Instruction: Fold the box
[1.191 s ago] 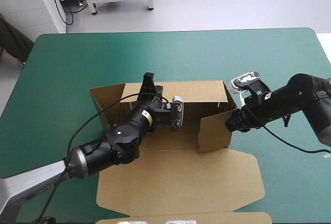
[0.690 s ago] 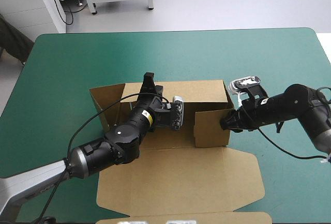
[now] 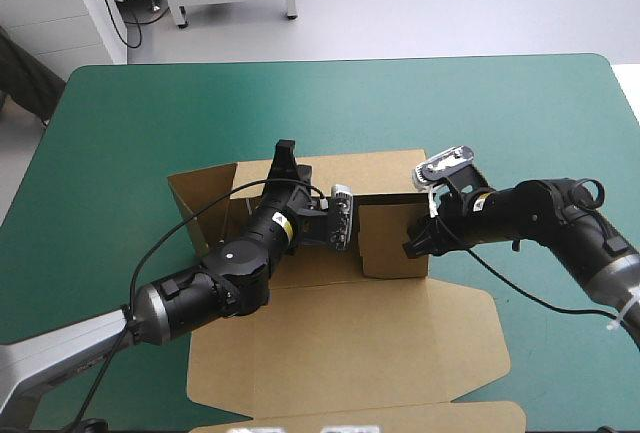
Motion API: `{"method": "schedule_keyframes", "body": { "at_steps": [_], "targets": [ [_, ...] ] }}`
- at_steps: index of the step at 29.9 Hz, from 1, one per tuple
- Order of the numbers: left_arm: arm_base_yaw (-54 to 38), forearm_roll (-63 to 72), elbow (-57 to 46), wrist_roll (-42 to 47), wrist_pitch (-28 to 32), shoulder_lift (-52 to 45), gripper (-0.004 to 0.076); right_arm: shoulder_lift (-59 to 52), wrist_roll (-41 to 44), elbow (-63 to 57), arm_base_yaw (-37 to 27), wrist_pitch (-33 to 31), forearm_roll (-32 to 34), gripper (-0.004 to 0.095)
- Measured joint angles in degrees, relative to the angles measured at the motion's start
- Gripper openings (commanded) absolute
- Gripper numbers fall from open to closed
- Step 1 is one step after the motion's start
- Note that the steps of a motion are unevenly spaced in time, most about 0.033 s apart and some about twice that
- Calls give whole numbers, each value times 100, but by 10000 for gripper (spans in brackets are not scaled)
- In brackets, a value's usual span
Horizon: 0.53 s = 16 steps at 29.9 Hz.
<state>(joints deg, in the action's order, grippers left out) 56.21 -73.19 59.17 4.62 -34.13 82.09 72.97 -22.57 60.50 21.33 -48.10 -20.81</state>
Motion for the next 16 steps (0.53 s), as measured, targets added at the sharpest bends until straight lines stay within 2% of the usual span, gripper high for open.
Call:
{"method": "schedule_keyframes", "body": {
  "at_steps": [16],
  "targets": [
    [0, 45, 0, -24, -84, -4, -8, 24, 204, -4, 23, 84, -117, 404]
  ]
}}
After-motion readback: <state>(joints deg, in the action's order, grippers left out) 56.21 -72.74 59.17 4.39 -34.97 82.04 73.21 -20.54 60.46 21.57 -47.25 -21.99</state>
